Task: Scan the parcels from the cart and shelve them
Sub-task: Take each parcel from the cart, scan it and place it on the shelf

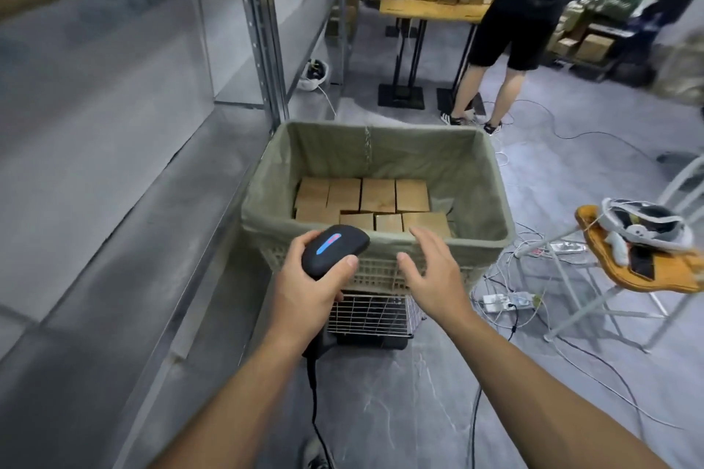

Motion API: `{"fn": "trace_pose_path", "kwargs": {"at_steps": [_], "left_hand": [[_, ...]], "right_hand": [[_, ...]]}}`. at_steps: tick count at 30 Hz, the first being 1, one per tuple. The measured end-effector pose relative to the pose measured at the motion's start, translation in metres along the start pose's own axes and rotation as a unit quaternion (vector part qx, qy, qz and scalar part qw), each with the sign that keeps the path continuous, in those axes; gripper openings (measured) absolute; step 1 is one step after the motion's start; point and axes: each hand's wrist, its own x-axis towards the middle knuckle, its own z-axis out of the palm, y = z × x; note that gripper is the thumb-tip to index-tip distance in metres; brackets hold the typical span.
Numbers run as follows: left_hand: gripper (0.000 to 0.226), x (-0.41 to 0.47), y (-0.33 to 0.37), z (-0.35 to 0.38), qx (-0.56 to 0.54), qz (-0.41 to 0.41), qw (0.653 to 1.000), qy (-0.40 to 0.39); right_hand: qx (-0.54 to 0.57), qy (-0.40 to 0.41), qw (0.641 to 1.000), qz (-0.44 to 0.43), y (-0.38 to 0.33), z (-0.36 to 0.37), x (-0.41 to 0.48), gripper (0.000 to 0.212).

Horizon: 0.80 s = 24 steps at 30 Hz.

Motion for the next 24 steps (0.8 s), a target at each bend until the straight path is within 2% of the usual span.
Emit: {"fn": "trace_pose_path", "kwargs": {"at_steps": [9, 14, 21, 24], "left_hand": [[0.049, 0.073, 0.009, -0.013, 0.011, -0.001, 1.0, -0.015], [0.042, 0.107, 0.012, -0.012, 0.021, -0.005, 1.0, -0.003], [0.04, 0.164, 0.008, 0.024, 0.026, -0.035, 0.999, -0.014], [0.05, 0.194, 0.003, 0.051, 0.021, -0.052, 0.998, -0.01]], "right_hand": [[-0.02, 0.011, 1.0, 0.006, -0.014, 0.011, 0.079, 0.055], [-0.02, 0.014, 1.0, 0.009, -0.012, 0.015, 0.115, 0.055], [-0.014, -0.003, 0.999, 0.04, 0.023, 0.017, 0.176, 0.057], [-0.01, -0.014, 0.998, 0.056, 0.047, 0.017, 0.215, 0.057]]}}
